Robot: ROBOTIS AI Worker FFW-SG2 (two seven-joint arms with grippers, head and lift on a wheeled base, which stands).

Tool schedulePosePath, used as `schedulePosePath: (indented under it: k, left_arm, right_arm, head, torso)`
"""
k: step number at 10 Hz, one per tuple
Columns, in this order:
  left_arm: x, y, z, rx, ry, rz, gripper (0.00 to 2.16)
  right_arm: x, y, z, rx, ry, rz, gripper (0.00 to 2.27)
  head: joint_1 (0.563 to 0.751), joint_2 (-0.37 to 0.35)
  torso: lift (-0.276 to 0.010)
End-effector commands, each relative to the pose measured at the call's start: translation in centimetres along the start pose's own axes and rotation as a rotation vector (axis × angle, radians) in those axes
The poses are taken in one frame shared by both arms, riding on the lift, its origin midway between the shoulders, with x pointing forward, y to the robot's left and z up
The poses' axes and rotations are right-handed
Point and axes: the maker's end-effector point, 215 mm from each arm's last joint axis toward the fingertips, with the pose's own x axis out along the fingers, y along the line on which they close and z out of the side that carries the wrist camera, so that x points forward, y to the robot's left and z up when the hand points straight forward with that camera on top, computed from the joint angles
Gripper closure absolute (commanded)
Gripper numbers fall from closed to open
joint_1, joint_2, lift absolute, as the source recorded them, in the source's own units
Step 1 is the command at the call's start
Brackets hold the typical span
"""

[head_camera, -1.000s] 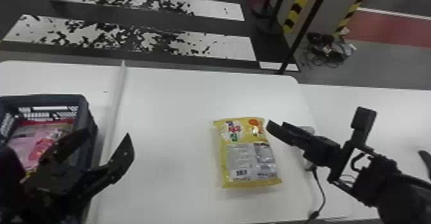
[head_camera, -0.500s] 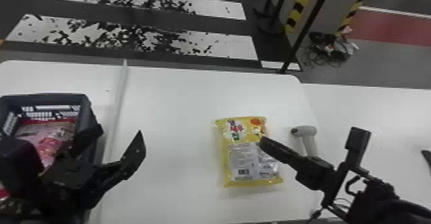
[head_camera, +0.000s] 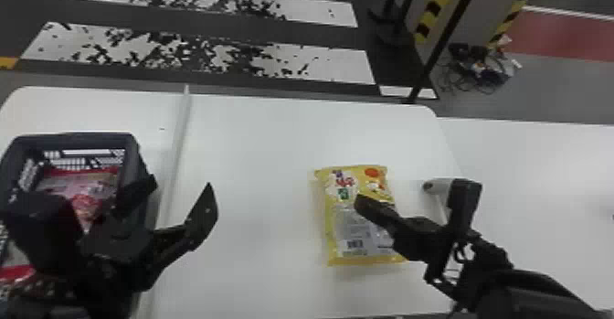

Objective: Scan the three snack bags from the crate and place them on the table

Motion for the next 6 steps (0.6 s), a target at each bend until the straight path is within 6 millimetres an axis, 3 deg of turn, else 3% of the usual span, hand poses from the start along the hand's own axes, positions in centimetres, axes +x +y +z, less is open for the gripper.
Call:
schedulePosePath:
  k: [1,4,6]
  left_arm:
    - [-0.1,0.5,0.3,0.006,-0.004,0.010,0.05]
    - [-0.1,1.6,1.0,0.008,-0.018,0.070,0.06]
    - [0.3,1.4,1.3,0.007,-0.027,0.069,0.06]
  right_arm:
    - [2.1,-0.5,-0.8,-0.040,0.018,-0.013,2.24]
    - [3.1,-1.3,-2.6,-0.027,0.040,-0.034,2.24]
    - [3.0,-1.6,-2.6,-0.034,0.037,-0.040,2.24]
  head:
    - [0.695,-0.136]
    - [0.695,-0.106]
    - [0.695,-0.098]
  torso:
    - [-0.062]
    - [-0.062]
    - [-0.062]
